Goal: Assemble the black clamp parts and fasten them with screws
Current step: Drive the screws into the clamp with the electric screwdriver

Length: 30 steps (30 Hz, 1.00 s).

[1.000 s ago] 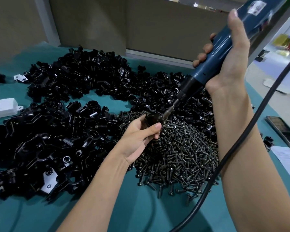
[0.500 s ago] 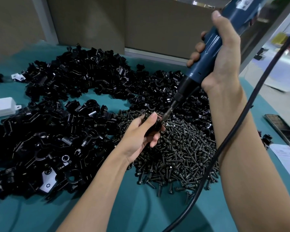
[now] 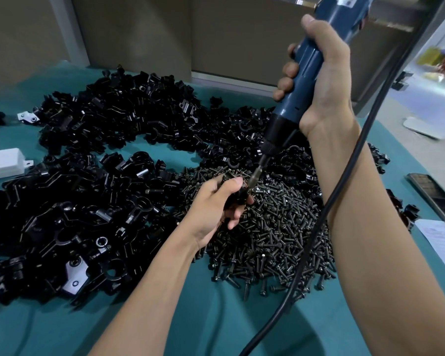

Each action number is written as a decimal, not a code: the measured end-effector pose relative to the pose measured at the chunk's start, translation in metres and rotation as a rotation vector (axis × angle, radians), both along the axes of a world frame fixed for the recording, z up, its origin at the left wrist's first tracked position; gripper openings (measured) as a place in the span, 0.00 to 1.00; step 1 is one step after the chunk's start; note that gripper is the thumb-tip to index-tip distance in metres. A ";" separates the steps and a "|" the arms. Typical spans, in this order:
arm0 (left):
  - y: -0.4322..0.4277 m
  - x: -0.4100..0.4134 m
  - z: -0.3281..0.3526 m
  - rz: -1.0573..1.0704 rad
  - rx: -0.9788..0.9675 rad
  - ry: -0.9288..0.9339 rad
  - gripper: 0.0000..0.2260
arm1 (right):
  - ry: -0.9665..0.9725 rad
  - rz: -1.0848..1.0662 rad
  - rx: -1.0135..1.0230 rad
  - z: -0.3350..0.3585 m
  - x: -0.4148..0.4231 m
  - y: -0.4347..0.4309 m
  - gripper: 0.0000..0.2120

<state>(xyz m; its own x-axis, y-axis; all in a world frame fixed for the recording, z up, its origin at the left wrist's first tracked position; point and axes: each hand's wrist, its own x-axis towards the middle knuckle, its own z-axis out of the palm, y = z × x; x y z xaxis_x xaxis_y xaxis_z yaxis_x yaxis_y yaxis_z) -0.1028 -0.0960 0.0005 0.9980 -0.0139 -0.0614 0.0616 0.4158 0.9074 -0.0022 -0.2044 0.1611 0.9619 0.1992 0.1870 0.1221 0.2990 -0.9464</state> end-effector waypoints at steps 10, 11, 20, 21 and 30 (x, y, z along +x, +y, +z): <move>0.002 0.002 -0.004 -0.025 -0.015 -0.030 0.08 | -0.017 0.103 -0.016 0.006 -0.002 0.004 0.13; 0.002 0.002 -0.005 -0.030 -0.022 -0.031 0.08 | -0.017 0.114 -0.019 0.007 -0.002 0.005 0.14; 0.001 0.006 -0.008 0.113 -0.095 0.066 0.04 | -0.075 0.020 0.044 -0.006 -0.005 -0.001 0.09; 0.000 0.006 -0.008 0.112 -0.085 0.073 0.05 | -0.076 0.013 0.039 -0.007 -0.005 -0.001 0.10; 0.000 0.006 -0.008 0.154 -0.080 0.070 0.05 | -0.074 -0.061 0.024 -0.008 -0.001 0.004 0.09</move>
